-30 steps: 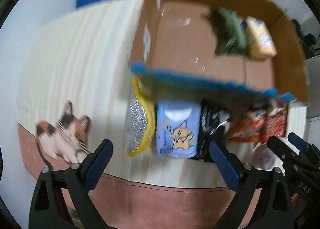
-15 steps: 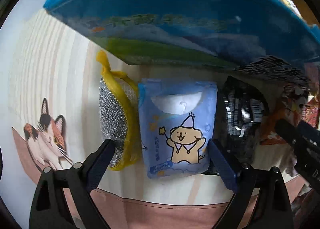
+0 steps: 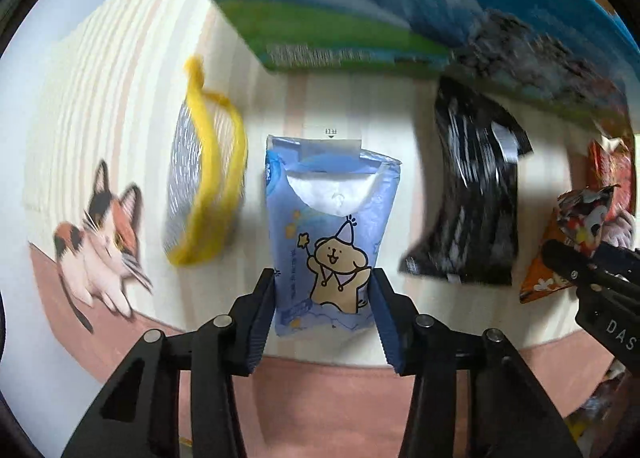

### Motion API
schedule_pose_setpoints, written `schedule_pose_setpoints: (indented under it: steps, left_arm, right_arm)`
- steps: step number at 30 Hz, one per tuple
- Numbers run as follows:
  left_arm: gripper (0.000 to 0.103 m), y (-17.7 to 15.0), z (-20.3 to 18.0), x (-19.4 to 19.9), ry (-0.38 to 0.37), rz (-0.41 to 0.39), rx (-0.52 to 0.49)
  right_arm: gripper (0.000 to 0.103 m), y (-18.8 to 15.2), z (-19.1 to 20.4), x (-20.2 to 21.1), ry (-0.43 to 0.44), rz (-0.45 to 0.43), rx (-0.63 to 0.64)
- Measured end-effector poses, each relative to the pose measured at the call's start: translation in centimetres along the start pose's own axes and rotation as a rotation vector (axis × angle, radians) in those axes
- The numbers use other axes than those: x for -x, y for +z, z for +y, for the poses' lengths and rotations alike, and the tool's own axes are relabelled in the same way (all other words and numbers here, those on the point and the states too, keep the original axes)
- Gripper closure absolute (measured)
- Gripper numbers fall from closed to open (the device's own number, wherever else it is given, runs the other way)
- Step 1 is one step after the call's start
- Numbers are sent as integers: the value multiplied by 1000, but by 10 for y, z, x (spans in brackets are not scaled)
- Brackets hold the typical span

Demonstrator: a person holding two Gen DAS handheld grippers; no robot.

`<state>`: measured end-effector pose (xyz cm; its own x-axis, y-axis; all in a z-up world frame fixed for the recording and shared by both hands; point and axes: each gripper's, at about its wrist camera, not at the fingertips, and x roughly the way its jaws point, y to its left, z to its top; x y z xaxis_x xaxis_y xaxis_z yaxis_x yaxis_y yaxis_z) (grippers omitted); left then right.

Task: Organize soft objects
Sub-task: 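Grasp the blue wet-wipe pack with the left gripper while the right grasps the red-and-white snack bag, then carry both held packs into the box and open both grippers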

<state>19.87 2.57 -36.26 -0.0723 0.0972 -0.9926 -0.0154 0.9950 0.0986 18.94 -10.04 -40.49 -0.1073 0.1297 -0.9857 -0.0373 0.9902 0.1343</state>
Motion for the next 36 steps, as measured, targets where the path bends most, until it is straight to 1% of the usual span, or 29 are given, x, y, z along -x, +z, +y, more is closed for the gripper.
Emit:
schedule_pose_setpoints:
  steps: [7, 8, 9, 10, 11, 12, 13, 15, 17, 18, 21, 22, 23, 24, 26, 28, 31, 32, 33, 34, 35, 36]
  left_arm:
    - [60, -38, 9, -10, -122, 54, 34]
    - [57, -48, 12, -19, -128, 59, 29]
    - [51, -51, 13, -23, -127, 62, 29]
    - [47, -51, 15, -25, -131, 69, 35]
    - [46, -49, 17, -32, -149, 89, 46]
    - [42, -43, 21, -34, -159, 103, 53]
    - [41, -43, 23, -39, -168, 113, 64]
    - [41, -42, 26, -47, -196, 127, 82]
    - [49, -44, 32, -52, -215, 133, 110]
    - [62, -47, 31, -49, -191, 126, 105]
    - [77, -58, 29, -42, -203, 120, 89]
    - [82, -64, 29, -37, -204, 113, 85]
    - [84, -67, 31, -30, -205, 111, 86]
    - [84, -64, 30, -19, -223, 102, 87]
    - [84, -72, 32, 4, -247, 61, 81]
    - [84, -77, 33, 38, -287, 5, 70]
    - [84, -73, 41, 81, -350, -66, 53]
    - [84, -59, 42, 105, -376, -95, 37]
    - [84, -51, 40, 120, -393, -116, 25]
    - [84, -44, 41, 135, -412, -141, 9]
    - [84, -29, 36, 153, -424, -165, -8]
    - [84, -7, 33, 166, -429, -182, -19]
  right_arm:
    - [52, -27, -4, -2, 25, 54, 17]
    - [52, -35, -7, -5, 24, 61, 17]
    - [52, -38, -6, -7, 23, 68, 19]
    - [52, -42, -6, -9, 22, 77, 21]
    - [52, -47, -4, -12, 26, 83, 17]
    - [51, -51, -10, -18, 32, 87, 9]
    - [51, -52, -11, -21, 33, 90, 4]
    - [50, -52, -10, -24, 34, 93, -2]
    - [50, -49, -8, -30, 30, 97, -6]
    - [51, -42, -8, -29, 23, 100, -3]
    - [53, -43, -6, -28, 12, 96, 7]
    - [54, -45, -5, -26, 17, 94, 5]
    - [54, -45, -7, -21, 31, 96, 1]
    - [54, -49, -10, -17, 48, 96, -5]
    - [55, -52, -14, 0, 84, 83, -8]
    - [55, -54, -15, 27, 127, 44, -4]
    - [55, -52, -17, 74, 184, -24, -2]
    - [55, -52, -19, 95, 200, -58, 0]
    - [55, -53, -25, 117, 210, -92, 3]
    - [55, -43, -25, 136, 218, -119, 2]
    - [55, -36, -25, 153, 226, -146, 3]
    - [55, -29, -26, 171, 227, -176, 10]
